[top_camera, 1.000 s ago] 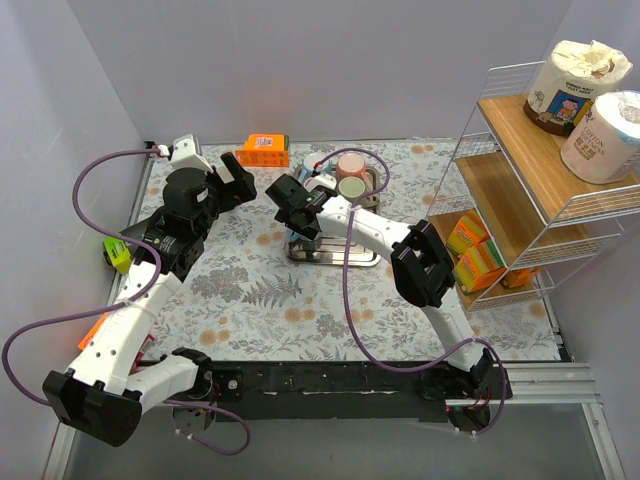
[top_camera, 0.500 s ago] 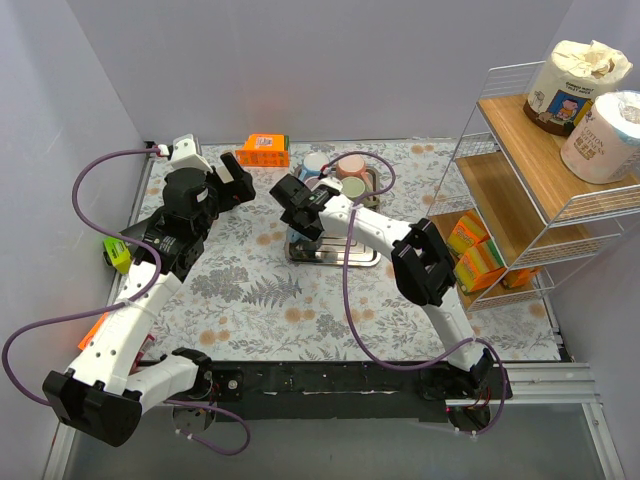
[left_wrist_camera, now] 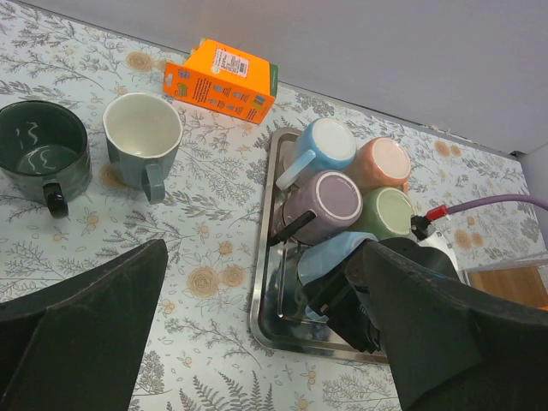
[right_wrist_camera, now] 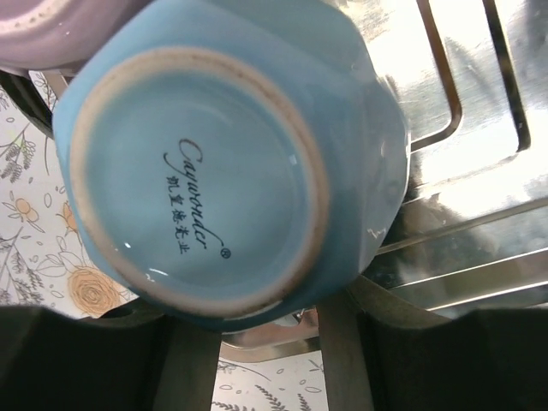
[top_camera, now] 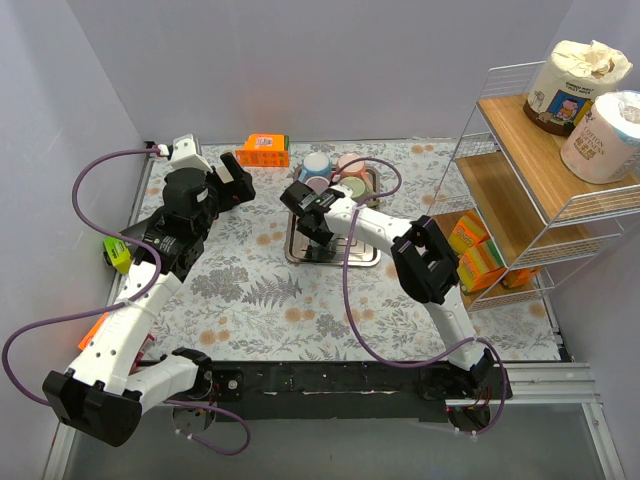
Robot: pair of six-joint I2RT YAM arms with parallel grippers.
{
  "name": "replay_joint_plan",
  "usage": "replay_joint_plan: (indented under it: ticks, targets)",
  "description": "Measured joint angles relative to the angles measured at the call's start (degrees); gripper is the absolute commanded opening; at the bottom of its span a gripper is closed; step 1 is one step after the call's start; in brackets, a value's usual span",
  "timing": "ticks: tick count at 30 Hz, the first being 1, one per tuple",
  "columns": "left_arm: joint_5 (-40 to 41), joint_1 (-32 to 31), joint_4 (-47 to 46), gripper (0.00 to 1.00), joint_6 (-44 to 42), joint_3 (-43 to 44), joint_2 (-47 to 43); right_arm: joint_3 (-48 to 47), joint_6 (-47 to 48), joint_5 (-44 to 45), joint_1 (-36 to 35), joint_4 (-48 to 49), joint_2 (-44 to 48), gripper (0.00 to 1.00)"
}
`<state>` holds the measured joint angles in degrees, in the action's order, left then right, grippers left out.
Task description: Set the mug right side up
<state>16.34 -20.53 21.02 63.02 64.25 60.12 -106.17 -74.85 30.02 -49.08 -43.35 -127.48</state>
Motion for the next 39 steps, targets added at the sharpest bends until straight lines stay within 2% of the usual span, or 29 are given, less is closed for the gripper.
replay_joint_plan:
  ticks: [6, 12, 15, 19, 24, 26, 27, 30, 39]
  targets:
    - [-0.07, 0.00, -0.02, 0.98, 0.17, -0.02, 0.00, 0.11, 4.39, 1.97, 0.00, -0.52, 1.14, 0.59]
    - [-0.48, 0.00, -0.02, 0.98, 0.66, -0.04, 0.00, 0.11, 7.08, 4.20, 0.00, -1.70, 2.62, 0.58]
    - [-0.68, 0.00, -0.02, 0.98, 0.76, -0.04, 0.07, 0.11, 8.07, 4.50, 0.00, -1.62, 3.17, 0.54]
    - [-0.72, 0.02, -0.04, 0.98, 0.92, -0.04, 0.11, 0.28, 10.08, 4.28, 0.02, -1.03, 3.37, 0.43]
    - [-0.76, 0.02, -0.04, 0.98, 0.94, -0.09, 0.11, 1.53, 12.96, 2.51, 0.55, 0.28, 3.56, 0.38]
    - [-0.76, 0.02, -0.02, 0.98, 0.96, -0.15, 0.11, 1.79, 13.84, 2.14, 0.72, 0.48, 3.61, 0.34]
    - [-0.79, 0.00, -0.04, 0.98, 0.98, -0.15, 0.11, 1.84, 14.25, 1.88, 0.83, 0.57, 3.61, 0.30]
    - [-0.90, 0.00, -0.04, 0.98, 1.09, -0.17, 0.11, 1.84, 15.58, 1.51, 0.96, 0.55, 3.61, 0.02]
    - [-4.74, 0.02, -0.04, 0.98, 1.11, -1.22, 0.24, 1.84, 20.28, -0.07, 1.46, 1.46, 4.24, 0.01]
